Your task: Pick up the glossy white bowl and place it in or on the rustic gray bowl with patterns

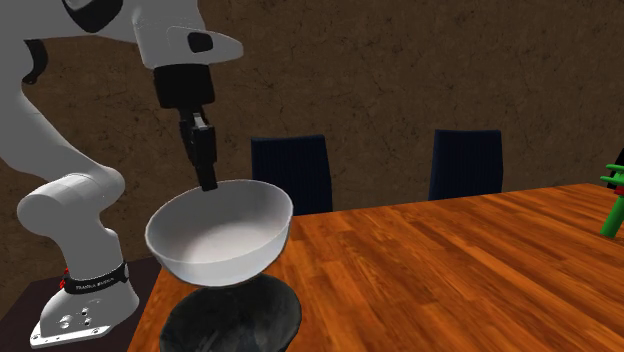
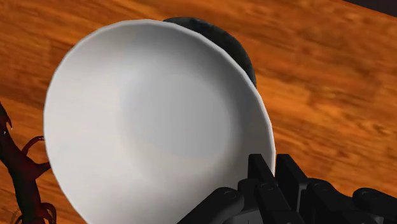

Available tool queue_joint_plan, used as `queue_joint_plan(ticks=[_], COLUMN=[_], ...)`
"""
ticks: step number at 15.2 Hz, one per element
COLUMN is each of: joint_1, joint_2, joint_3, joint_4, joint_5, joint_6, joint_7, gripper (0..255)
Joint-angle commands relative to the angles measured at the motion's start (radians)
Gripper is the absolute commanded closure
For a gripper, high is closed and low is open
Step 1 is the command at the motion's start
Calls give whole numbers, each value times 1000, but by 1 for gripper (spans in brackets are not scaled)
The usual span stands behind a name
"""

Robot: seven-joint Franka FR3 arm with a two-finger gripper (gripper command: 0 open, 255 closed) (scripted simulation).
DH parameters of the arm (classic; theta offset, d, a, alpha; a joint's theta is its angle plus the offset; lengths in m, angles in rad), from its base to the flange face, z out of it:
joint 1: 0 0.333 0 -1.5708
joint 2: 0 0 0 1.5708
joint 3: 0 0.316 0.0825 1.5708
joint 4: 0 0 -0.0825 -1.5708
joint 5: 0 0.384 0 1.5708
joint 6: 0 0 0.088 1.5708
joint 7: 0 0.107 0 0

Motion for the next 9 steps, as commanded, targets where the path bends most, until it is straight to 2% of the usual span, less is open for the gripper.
queue_joint_plan(ticks=[1,9], joint_1=[-3,-11], joint_2=[-5,-11], joint_3=[-3,-21], joint_4=[-28,-138], joint_5=[-4,-19], joint_6=[24,129], joint_7=[1,6], gripper=[255,255])
